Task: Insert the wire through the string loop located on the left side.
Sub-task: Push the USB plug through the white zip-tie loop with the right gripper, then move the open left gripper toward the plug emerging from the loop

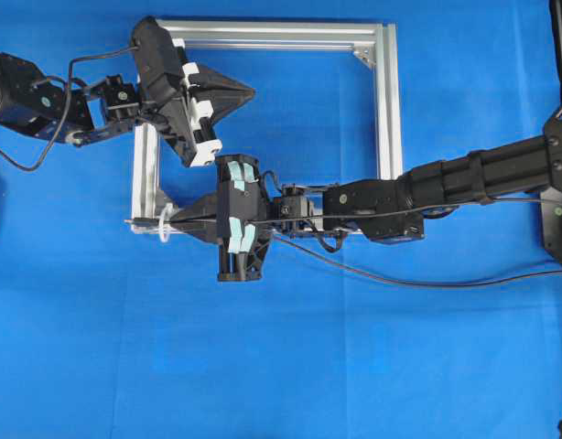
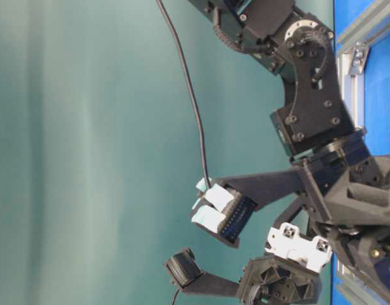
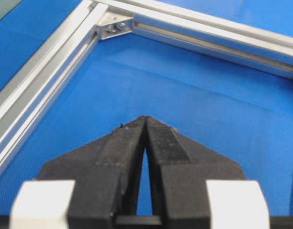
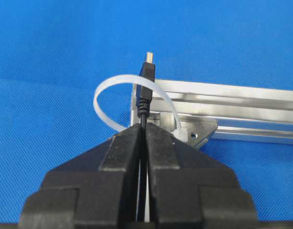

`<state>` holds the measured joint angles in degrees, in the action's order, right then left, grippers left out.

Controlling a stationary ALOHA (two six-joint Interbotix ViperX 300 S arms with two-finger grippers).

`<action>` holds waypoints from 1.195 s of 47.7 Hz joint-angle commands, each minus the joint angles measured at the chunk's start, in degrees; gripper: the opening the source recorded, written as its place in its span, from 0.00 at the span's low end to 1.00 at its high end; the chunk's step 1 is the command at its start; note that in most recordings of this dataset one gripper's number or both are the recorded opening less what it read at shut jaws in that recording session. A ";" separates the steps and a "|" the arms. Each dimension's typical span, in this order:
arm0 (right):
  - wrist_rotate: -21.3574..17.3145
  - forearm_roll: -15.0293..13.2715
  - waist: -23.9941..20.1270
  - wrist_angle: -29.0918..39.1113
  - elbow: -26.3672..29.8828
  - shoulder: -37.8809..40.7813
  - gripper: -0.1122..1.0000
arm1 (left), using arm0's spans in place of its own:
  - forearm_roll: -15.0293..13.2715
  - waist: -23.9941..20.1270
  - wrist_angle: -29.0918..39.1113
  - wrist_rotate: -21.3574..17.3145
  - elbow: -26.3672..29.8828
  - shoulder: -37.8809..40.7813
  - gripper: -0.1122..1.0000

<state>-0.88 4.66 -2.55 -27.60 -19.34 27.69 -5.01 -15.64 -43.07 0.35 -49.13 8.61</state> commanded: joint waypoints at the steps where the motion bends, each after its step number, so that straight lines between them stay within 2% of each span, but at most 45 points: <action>1: 0.18 -0.18 0.18 -0.26 1.85 -1.32 0.10 | 0.18 0.26 -0.62 0.18 0.62 -2.20 0.10; 11: 0.18 -0.18 0.26 -0.26 1.67 -1.32 0.10 | 0.18 -0.88 -0.26 0.09 -2.81 -4.66 0.10; 27: 0.18 -0.18 0.18 -0.44 1.67 -1.32 0.11 | 0.18 -2.55 -0.18 0.26 -18.02 -19.60 0.10; 36: 0.09 -0.18 0.18 -0.44 1.67 -1.32 0.14 | 0.18 -2.55 2.72 1.23 -23.99 -27.77 0.10; 46: 0.18 -0.18 0.18 -0.35 1.58 -1.32 0.16 | 0.18 -2.46 10.37 1.85 -26.19 -34.45 0.10; 52: 0.18 -0.18 0.26 -0.35 1.58 -1.32 0.16 | 0.26 -2.20 12.22 1.93 -26.72 -36.56 0.10; 57: 0.18 -0.18 0.35 -0.44 1.58 -1.32 0.16 | 0.26 0.00 12.48 1.93 -27.25 -37.71 0.10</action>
<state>-0.70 4.57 -2.46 -27.69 -18.90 27.69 -4.92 -17.31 -30.67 2.29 -76.46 -28.13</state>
